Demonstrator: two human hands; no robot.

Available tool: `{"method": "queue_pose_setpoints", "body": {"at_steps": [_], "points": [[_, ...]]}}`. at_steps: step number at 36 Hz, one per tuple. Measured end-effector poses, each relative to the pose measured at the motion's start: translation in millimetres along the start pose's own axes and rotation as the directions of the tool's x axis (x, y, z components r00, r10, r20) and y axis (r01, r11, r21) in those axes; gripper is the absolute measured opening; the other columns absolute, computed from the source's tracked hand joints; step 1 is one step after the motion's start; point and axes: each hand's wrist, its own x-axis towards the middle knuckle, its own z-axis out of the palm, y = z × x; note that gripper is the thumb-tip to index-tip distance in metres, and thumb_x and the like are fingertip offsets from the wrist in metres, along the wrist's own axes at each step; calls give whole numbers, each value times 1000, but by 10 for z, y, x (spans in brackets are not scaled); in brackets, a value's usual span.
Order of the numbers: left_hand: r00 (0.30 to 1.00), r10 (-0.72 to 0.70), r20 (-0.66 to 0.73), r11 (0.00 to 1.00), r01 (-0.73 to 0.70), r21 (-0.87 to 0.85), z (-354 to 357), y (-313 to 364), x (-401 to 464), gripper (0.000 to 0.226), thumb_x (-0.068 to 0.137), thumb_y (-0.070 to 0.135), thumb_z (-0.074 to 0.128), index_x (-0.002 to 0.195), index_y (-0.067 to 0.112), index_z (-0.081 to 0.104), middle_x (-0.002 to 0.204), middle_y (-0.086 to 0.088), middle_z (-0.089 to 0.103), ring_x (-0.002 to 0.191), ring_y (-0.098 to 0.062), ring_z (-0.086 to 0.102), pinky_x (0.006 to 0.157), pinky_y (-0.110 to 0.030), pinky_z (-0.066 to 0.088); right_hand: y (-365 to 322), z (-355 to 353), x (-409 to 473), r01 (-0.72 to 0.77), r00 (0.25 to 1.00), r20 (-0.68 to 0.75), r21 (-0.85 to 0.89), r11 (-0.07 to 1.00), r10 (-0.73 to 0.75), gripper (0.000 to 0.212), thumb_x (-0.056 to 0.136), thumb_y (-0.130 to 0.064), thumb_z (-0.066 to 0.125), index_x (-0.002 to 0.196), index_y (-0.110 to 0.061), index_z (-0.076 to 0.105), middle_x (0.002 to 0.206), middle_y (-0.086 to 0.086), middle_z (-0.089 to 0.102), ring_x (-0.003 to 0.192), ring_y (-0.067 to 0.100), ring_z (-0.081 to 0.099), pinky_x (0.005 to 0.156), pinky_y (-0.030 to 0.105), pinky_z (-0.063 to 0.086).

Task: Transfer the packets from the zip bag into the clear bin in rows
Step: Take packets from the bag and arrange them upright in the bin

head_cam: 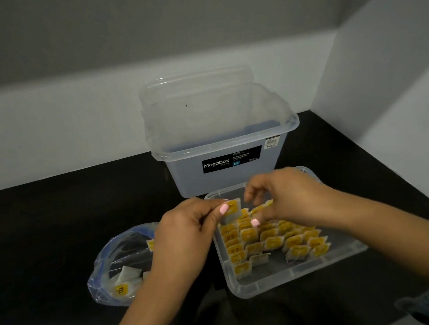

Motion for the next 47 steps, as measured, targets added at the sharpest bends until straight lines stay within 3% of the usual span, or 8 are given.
{"method": "queue_pose_setpoints", "body": {"at_steps": [4,9,13,16,18,23,32,47], "points": [[997,68,20,996,-69,63,108,106,33,29,85,49,50,100,36,71,86,15,66,81,-1,62,71,-32,55,-92,-117,-103,77,995,-70,66,995,-72,22,75,-33,77,89,-40,60,87,-16,65,84,-4,60,77,16,49],[994,66,89,992,-75,98,220,191,30,27,84,51,53,105,43,68,86,24,61,85,2,60,75,-28,53,-45,-55,-165,52,996,-72,-117,992,-60,9,83,-35,70,82,-37,61,77,-10,66,74,2,61,76,28,53],[995,24,96,996,-32,79,240,190,8,40,84,41,61,124,42,55,107,22,61,103,3,57,88,-31,53,106,-11,-201,9,1000,-4,-161,987,-9,9,88,-35,64,97,-34,66,77,-14,63,73,0,58,69,17,45],[995,-17,95,997,9,80,218,181,-1,42,84,36,63,125,43,53,108,24,58,105,5,55,92,-30,51,232,68,-215,-14,998,53,-195,981,25,2,89,-34,63,91,-33,64,70,-18,54,67,-4,52,65,15,39],[995,-16,98,995,6,97,205,186,-12,39,84,33,65,121,42,55,103,28,54,103,6,54,91,-28,51,307,141,-214,-22,996,80,-216,976,40,4,89,-33,63,85,-32,62,74,-16,58,70,-3,54,66,14,38],[996,-3,93,988,-11,151,195,190,-50,35,83,31,68,115,41,61,92,30,49,93,1,56,86,-30,52,413,278,-179,-48,994,80,-258,965,71,8,89,-32,63,94,-30,68,92,-12,66,81,1,59,75,18,47],[996,-23,88,992,12,128,172,193,-66,35,83,29,67,116,40,60,100,28,51,102,2,55,88,-29,52,441,501,-92,-18,996,72,-336,942,45,11,89,-28,61,97,-28,68,93,-10,66,88,6,59,82,24,51],[999,-31,6,993,31,113,25,65,-60,35,80,27,70,113,37,63,93,27,54,89,8,56,78,-16,51,518,606,3,22,996,91,-459,888,22,9,89,-23,57,92,-28,64,89,-8,58,84,11,57,78,24,49]]}}
